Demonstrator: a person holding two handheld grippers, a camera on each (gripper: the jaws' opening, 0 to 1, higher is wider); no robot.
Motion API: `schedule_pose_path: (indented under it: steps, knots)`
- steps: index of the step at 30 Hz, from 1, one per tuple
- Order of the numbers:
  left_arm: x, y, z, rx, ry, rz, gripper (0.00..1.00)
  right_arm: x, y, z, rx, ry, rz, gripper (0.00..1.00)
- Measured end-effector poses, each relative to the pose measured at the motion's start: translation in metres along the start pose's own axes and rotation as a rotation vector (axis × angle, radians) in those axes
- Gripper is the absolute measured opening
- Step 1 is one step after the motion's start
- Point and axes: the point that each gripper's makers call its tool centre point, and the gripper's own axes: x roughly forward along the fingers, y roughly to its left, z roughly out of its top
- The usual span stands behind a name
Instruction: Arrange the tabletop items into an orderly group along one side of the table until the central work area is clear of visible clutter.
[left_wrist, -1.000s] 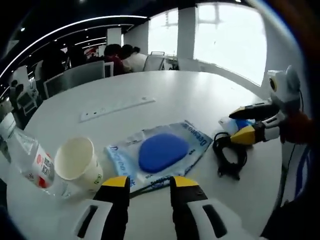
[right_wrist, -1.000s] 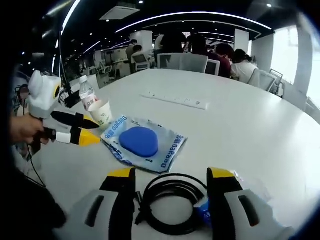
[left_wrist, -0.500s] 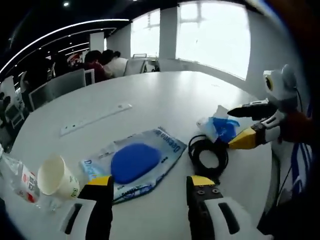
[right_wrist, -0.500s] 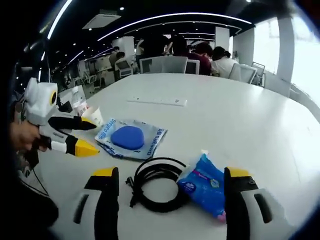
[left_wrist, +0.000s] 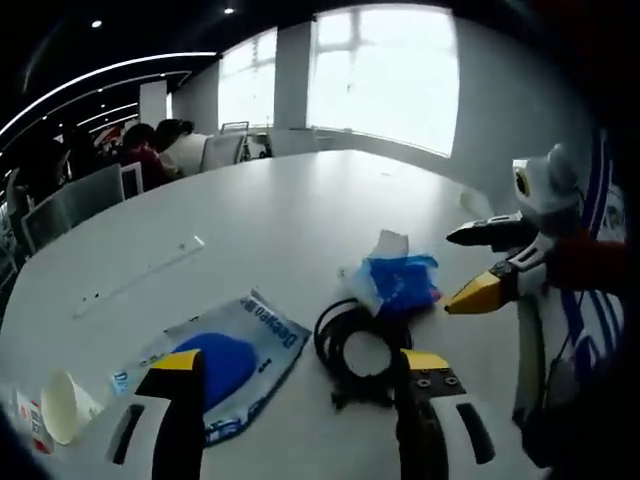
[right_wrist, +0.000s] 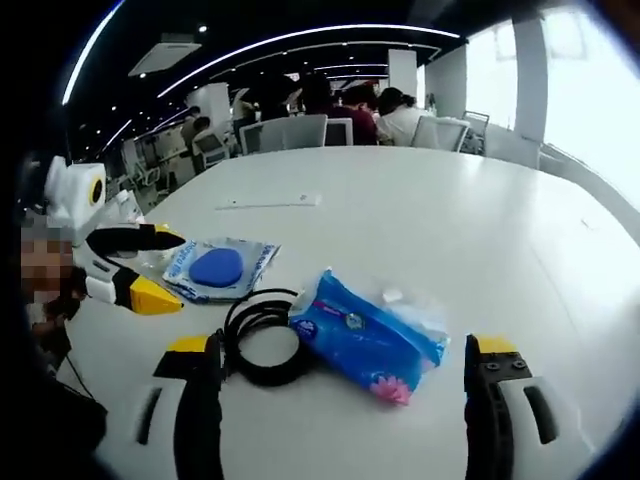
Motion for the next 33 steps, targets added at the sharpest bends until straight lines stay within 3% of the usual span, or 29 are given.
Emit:
schedule_pose_path:
  steps: [14, 18, 20, 30, 33]
  knots:
    - [0.030, -0.046, 0.023, 0.059, 0.015, -0.143, 0.88, -0.009, -0.033, -0.020, 0.073, 0.016, -0.041, 0.93]
    - [0.039, -0.059, 0.025, 0.084, 0.024, -0.181, 0.87, -0.008, -0.041, -0.023, 0.087, 0.017, -0.045, 0.88]
    - [0.046, -0.067, 0.026, 0.086, 0.024, -0.224, 0.82, -0.010, -0.042, -0.025, 0.095, 0.024, -0.041, 0.84]
    - [0.068, -0.075, 0.029, 0.057, 0.041, -0.272, 0.60, 0.002, -0.047, -0.040, 0.110, 0.039, -0.010, 0.58]
    - [0.074, -0.077, 0.028, 0.051, 0.045, -0.285, 0.49, 0.005, -0.047, -0.040, 0.119, 0.032, 0.001, 0.47]
